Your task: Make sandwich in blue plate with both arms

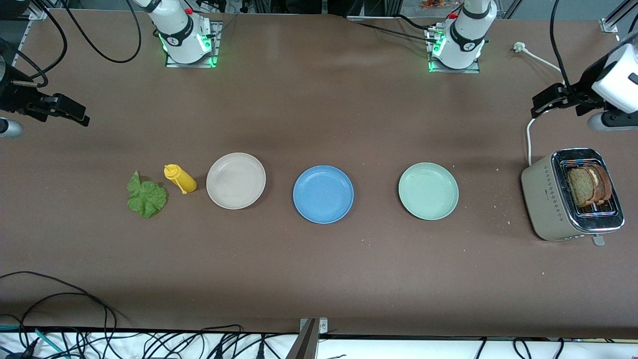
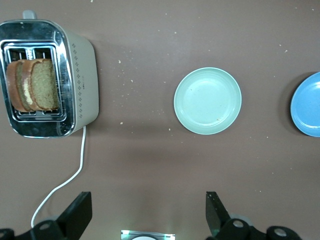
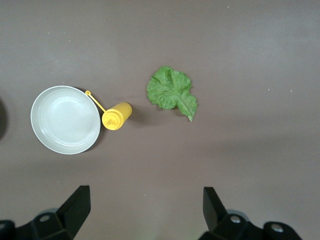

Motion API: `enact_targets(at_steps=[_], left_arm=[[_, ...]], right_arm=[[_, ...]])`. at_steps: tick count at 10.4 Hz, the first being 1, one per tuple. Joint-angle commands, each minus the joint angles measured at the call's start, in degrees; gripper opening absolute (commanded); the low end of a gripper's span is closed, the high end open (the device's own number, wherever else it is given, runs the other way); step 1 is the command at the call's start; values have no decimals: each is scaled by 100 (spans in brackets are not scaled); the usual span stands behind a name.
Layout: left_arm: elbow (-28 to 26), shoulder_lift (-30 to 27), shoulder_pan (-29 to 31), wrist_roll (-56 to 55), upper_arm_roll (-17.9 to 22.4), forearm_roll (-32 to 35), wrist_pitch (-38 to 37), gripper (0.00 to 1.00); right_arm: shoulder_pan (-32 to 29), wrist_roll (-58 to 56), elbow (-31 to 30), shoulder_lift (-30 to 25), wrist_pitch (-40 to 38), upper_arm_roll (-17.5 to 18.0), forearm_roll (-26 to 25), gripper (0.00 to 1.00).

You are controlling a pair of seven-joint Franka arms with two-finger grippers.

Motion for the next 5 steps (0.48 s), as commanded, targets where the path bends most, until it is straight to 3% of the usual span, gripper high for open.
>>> enact_targets(at_steps=[1,5], left_arm=[[30,42,55,27,-55,156,-9,100],[56,594,730,263,-20,183,121,100]], right_arm=[[-4,-34,105,4,-118,8,-30,100],[-4,-43,105,4,-118,8,-30,100]])
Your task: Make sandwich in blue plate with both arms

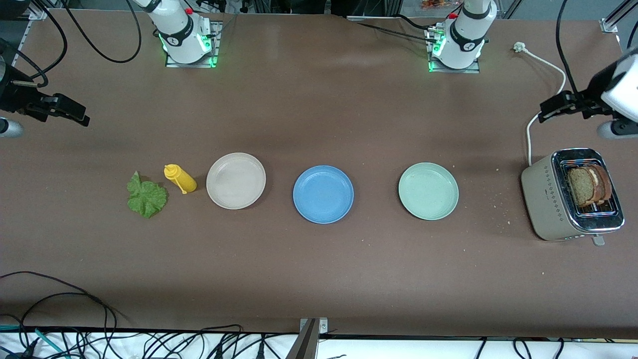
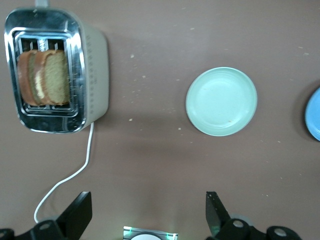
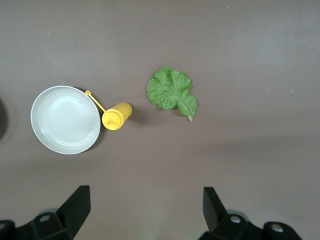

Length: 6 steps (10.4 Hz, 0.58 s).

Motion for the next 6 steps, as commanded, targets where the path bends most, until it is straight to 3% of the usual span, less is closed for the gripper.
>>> enact_targets(at_steps=[1,2,6], left_arm=[[85,679,552,359,-24,364,471,100],[67,960,649,664,-41,715,814,100],[67,1691,825,1246,-6,1017,1413,100]], right_arm=[[-4,-43,105,4,-118,8,-30,100],[-4,-43,105,4,-118,8,-30,100],[-4,-43,105,4,-127,8,-30,100]])
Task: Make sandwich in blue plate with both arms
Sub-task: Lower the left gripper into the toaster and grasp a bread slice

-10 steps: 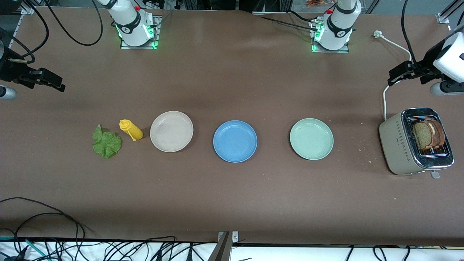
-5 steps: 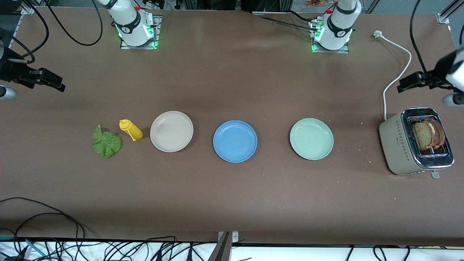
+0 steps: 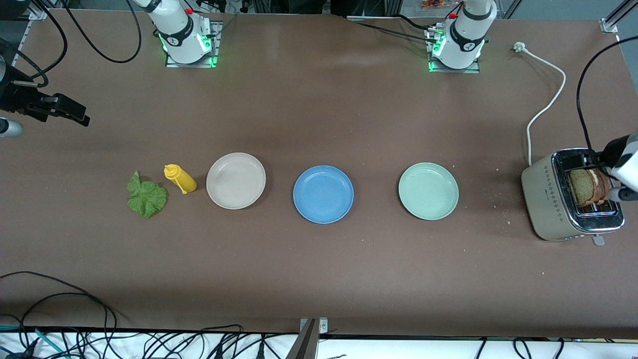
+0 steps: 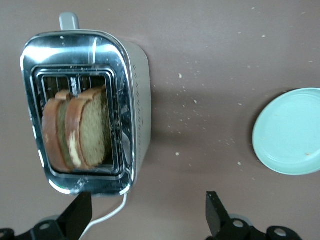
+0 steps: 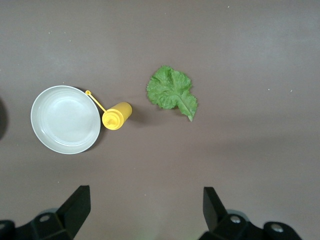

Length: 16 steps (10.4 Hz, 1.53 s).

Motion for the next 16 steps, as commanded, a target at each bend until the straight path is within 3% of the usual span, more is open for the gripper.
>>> enact_targets(at_steps=[1,7,12,13,15,16], left_arm=[[117,442,189,578,-46,245,517,100],[109,970,717,1475,-46,253,1072,100],[91,1041,788,1460,-46,236,1100,100],[82,1041,771,1450,-55,236,1092,88],[65,1041,770,1520,-55,236,1074,6],[56,1041,762,1512,-55,236,1074,0]], right_arm=[[-6,-43,93,2,-121,7,-30,100],[-6,-43,93,2,-121,7,-21,100],[-6,-51,93,2,-121,-1,-21,100],[-6,-51,93,2,-121,-1,-21,100],[-14,-51,93,2,-121,-1,-21,100],[-6,-51,93,2,-121,-1,-21,100]])
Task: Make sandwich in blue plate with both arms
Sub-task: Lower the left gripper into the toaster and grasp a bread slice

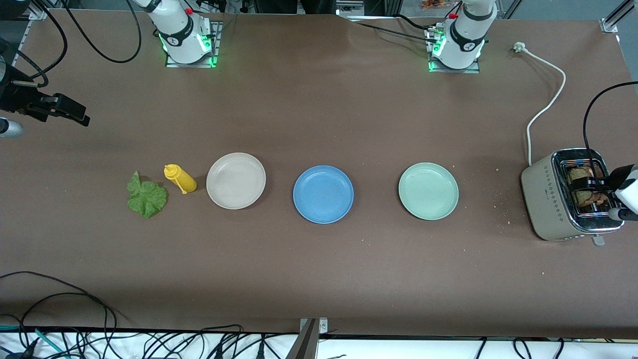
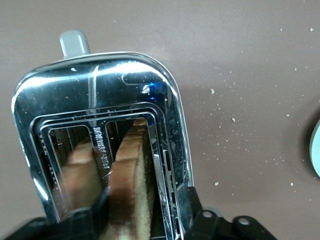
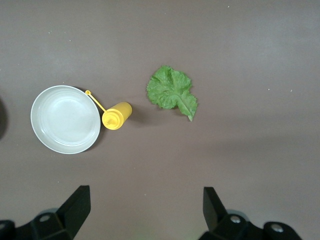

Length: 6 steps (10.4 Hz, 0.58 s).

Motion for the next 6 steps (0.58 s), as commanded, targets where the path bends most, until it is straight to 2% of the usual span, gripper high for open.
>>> enact_targets(at_steps=[1,3,6], left_arm=[[34,62,21,133,-34,177,-29,0],[69,1,30,124,-52,177,-160,0],[122,-464,38,281,-78,90,-756,0]], right_arm=[[-14,-51,92,2,-117,-1,-13,100],[-14,-51,92,2,-117,-1,-13,100],[-6,-51,92,2,-117,-1,-13,100]])
